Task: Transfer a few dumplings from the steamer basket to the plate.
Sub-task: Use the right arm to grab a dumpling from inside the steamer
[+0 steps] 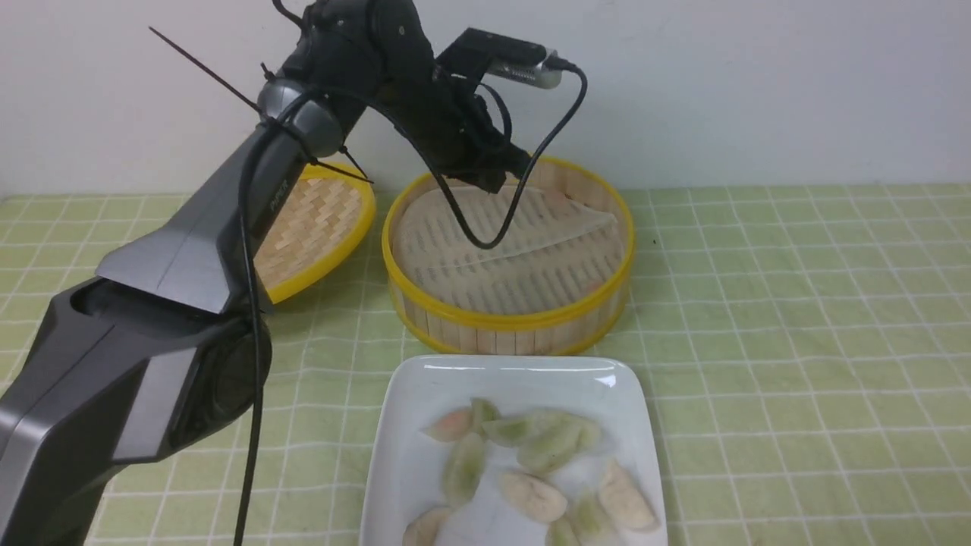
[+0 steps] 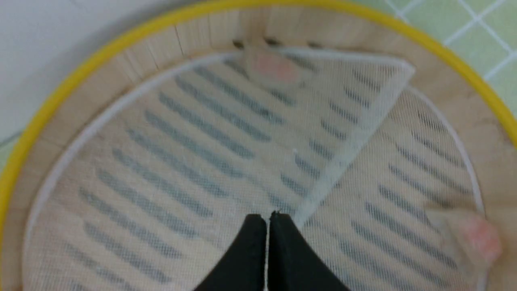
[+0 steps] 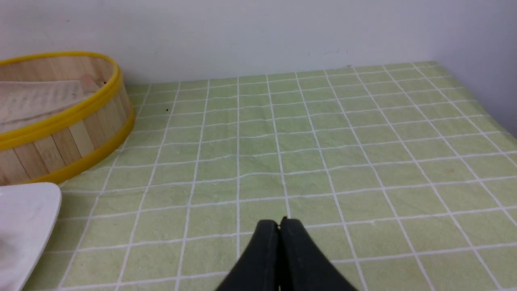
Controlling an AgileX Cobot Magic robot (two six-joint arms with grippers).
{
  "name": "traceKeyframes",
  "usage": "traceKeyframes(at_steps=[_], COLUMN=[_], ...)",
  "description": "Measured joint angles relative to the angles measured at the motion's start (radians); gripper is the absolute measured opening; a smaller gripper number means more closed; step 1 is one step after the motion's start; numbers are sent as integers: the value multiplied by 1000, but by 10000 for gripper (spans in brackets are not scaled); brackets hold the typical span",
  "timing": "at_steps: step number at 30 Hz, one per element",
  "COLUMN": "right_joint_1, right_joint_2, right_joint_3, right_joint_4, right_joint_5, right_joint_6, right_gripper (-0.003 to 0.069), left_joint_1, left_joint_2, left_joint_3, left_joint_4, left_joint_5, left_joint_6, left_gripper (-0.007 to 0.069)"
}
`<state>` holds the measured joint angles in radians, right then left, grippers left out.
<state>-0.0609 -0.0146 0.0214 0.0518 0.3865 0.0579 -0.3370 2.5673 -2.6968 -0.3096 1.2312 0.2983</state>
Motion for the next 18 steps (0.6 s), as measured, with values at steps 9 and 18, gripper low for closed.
traceKeyframes(at_steps=[9,18], right_joint_1=[0,0], right_joint_2=[0,0], right_joint_3=[0,8], right_joint_4=[0,210], right_joint_5=[0,-207], right_joint_6=[0,95], right_gripper=[-10,-10], left_joint_1=[57,56], left_joint_2=[-236,-643], left_joint_3=[20,510], left_joint_4=[2,9], left_joint_5=[20,21], left_joint_6=[-78,-94], left_gripper=[-6,-6])
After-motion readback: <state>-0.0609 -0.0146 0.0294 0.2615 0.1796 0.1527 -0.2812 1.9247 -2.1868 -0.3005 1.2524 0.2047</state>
